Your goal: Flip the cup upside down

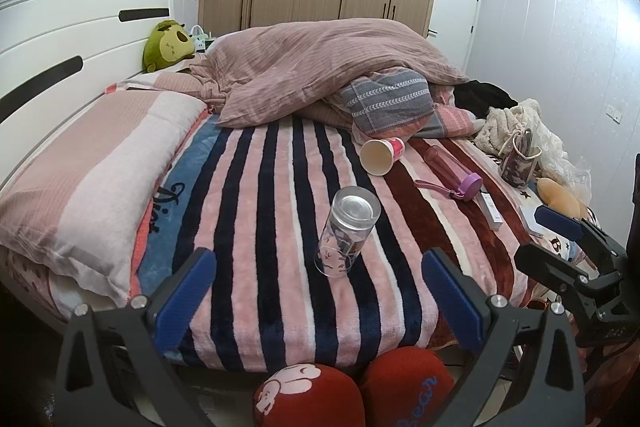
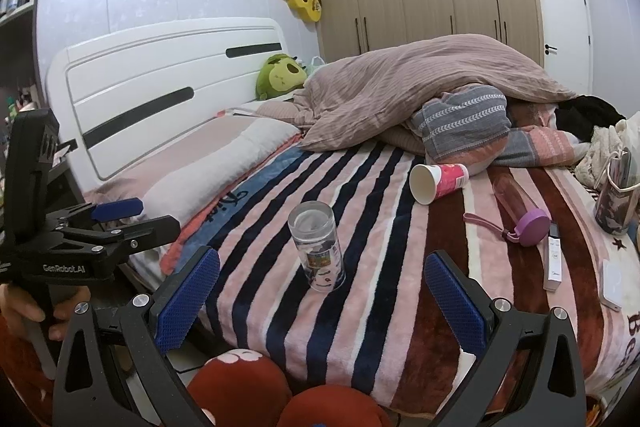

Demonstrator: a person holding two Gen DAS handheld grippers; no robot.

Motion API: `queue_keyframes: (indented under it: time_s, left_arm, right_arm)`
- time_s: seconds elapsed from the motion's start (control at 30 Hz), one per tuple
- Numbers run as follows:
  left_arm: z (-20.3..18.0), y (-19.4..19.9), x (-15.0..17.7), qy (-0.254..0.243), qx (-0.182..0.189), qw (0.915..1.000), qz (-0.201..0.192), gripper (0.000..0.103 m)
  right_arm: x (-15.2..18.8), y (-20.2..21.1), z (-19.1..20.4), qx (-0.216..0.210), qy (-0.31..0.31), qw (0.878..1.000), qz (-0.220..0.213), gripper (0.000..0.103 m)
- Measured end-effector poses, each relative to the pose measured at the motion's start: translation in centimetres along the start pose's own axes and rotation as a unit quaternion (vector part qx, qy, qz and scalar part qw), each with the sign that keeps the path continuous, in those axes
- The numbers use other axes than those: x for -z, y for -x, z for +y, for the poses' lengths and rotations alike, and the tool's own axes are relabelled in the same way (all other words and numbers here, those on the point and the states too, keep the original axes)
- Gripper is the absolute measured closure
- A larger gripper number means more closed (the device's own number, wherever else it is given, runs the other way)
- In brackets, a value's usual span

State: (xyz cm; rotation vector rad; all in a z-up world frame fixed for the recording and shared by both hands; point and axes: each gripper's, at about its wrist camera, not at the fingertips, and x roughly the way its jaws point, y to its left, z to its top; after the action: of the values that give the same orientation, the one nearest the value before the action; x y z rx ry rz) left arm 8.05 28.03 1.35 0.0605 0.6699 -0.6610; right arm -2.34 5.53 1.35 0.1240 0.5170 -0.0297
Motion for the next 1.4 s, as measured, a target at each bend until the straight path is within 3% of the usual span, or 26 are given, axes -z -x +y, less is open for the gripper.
queue_keyframes:
  time_s: [1.4]
  left_arm:
    - [0.16,-0.27,-0.25,-0.001,0.002,1.0000,0.003,0.001]
  right_arm:
    - [0.09,0.10,0.25,0.006,-0.008,1.000,-0.001,0.000]
